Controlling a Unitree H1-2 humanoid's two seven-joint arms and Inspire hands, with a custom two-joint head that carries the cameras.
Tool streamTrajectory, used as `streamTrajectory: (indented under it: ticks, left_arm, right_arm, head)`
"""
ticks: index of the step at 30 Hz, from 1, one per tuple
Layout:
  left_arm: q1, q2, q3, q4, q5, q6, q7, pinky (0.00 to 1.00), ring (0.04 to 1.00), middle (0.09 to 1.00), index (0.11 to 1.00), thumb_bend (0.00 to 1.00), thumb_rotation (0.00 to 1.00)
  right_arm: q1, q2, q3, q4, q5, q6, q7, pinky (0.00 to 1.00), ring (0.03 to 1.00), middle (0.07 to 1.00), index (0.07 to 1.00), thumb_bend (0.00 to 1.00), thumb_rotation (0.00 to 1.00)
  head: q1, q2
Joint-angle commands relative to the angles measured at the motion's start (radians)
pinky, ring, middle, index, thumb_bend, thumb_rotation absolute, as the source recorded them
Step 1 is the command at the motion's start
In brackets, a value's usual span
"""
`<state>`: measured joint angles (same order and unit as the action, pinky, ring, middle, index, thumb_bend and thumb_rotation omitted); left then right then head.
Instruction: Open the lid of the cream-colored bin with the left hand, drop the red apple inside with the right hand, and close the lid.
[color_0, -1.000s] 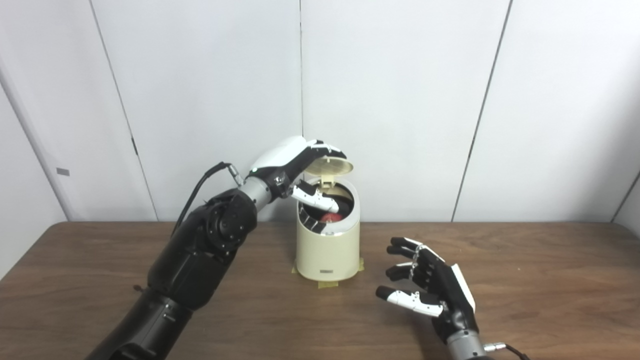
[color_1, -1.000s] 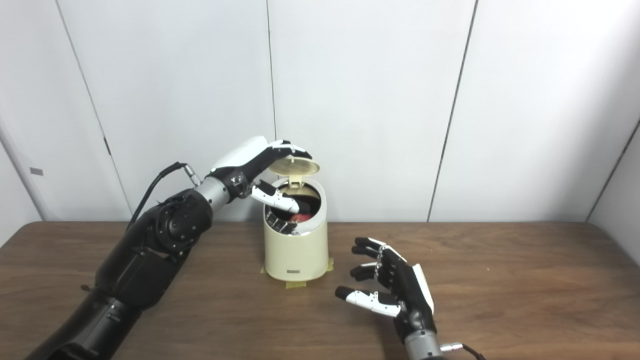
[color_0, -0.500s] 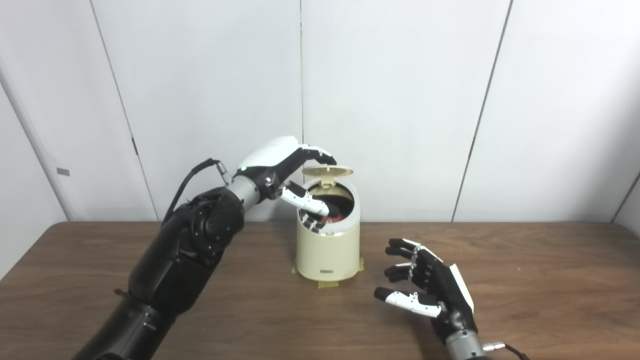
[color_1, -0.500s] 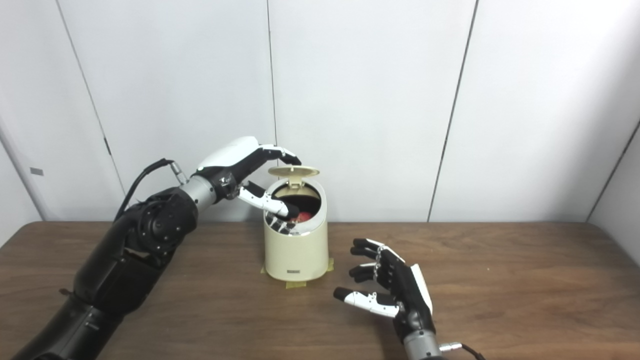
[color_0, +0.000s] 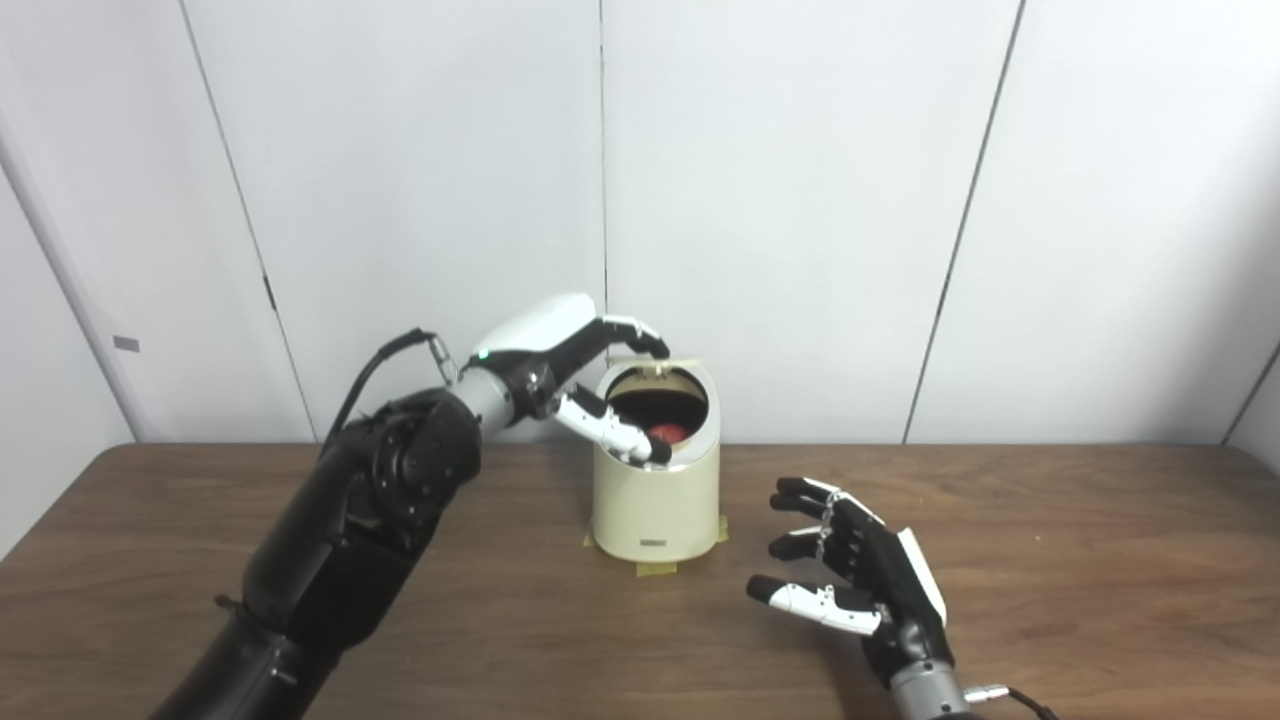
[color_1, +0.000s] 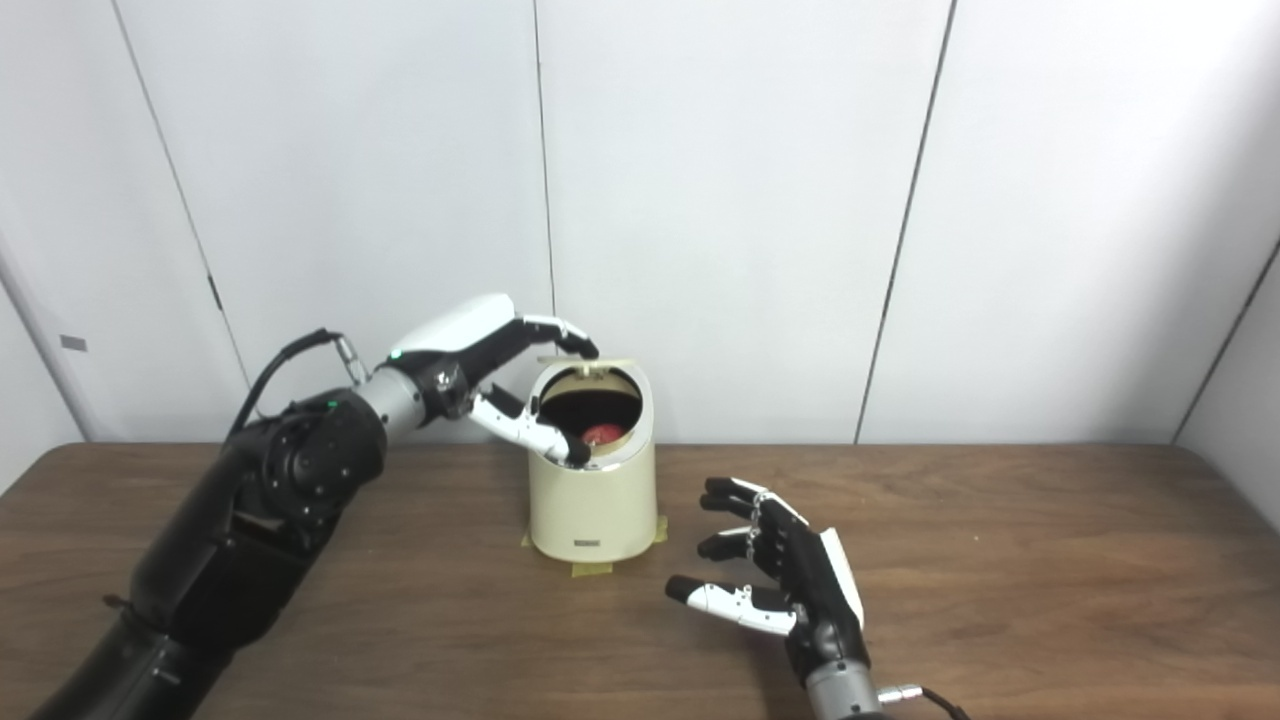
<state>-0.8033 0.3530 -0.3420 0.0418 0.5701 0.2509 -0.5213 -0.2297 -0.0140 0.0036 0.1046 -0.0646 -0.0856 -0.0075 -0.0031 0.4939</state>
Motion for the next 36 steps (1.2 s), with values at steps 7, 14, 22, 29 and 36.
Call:
streamTrajectory:
  ticks: [7, 14, 22, 29, 36]
  left_arm:
    - [-0.028, 0.027, -0.015, -0.039, 0.003, -0.034, -0.016, 1.00, 0.973, 0.853, 0.815, 1.00, 0.43]
    - [-0.001, 0.034, -0.040, -0.058, 0.016, -0.044, -0.038, 1.00, 0.988, 0.837, 0.806, 1.00, 0.40]
    - [0.020, 0.049, -0.094, -0.077, 0.095, -0.083, -0.045, 1.00, 0.968, 0.824, 0.799, 1.00, 0.42]
    - [0.054, 0.049, -0.160, -0.058, 0.238, -0.114, -0.033, 1.00, 0.983, 0.865, 0.840, 1.00, 0.43]
    - [0.084, 0.032, -0.195, -0.026, 0.359, -0.088, -0.052, 1.00, 1.000, 0.996, 0.972, 1.00, 0.41]
  right_arm:
    - [-0.043, 0.010, 0.004, -0.043, -0.004, -0.016, -0.009, 0.59, 0.541, 0.723, 0.723, 0.83, 0.17]
    - [-0.043, 0.008, 0.005, -0.055, -0.010, -0.005, -0.010, 0.57, 0.547, 0.727, 0.724, 0.83, 0.18]
    - [-0.040, 0.007, 0.003, -0.067, -0.008, 0.002, -0.008, 0.58, 0.553, 0.724, 0.721, 0.84, 0.18]
    - [-0.037, 0.005, 0.005, -0.084, -0.007, 0.018, -0.005, 0.56, 0.541, 0.721, 0.720, 0.82, 0.17]
    - [-0.032, 0.007, 0.003, -0.097, -0.005, 0.033, -0.006, 0.55, 0.550, 0.724, 0.724, 0.82, 0.18]
  head:
    - [-0.004, 0.005]
    - [-0.008, 0.013]
    - [-0.008, 0.019]
    - [-0.008, 0.024]
    - [-0.011, 0.031]
